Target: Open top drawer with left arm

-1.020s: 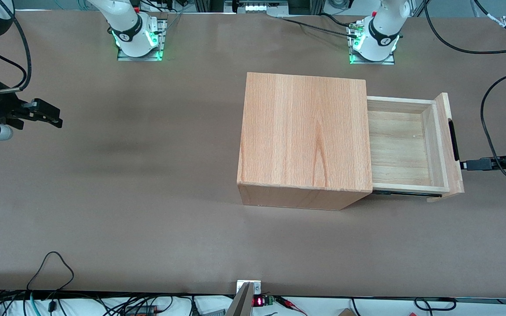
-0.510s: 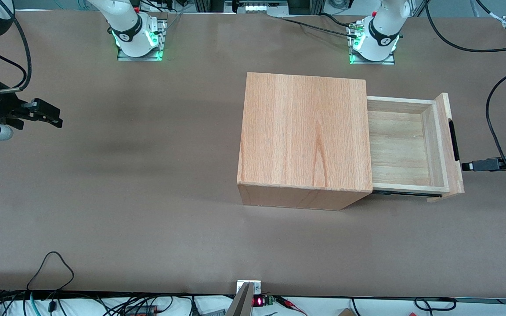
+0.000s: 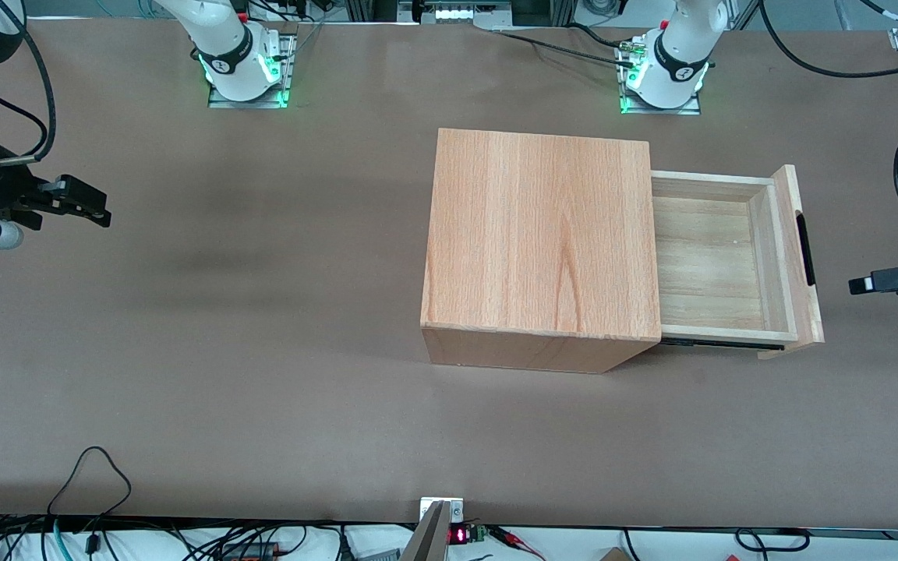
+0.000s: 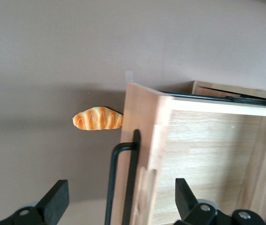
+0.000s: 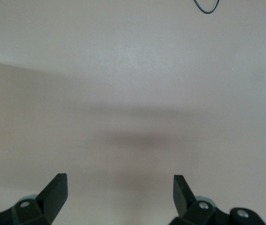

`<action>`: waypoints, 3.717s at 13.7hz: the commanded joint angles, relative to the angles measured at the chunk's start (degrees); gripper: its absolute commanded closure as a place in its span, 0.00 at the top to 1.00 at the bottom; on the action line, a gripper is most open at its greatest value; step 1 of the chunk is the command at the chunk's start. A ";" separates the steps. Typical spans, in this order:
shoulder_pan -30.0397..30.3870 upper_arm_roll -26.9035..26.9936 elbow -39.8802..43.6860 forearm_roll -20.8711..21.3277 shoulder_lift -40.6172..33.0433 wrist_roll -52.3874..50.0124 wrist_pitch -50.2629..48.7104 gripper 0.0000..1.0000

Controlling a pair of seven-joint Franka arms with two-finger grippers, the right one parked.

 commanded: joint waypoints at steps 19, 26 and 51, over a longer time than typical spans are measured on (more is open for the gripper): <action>-16.36 0.65 -16.64 12.40 -20.35 -11.02 -3.24 1.00; -16.89 1.00 -26.49 16.36 -26.59 -11.28 0.10 1.00; -17.77 -0.67 -21.57 16.19 -21.32 -11.28 1.86 1.00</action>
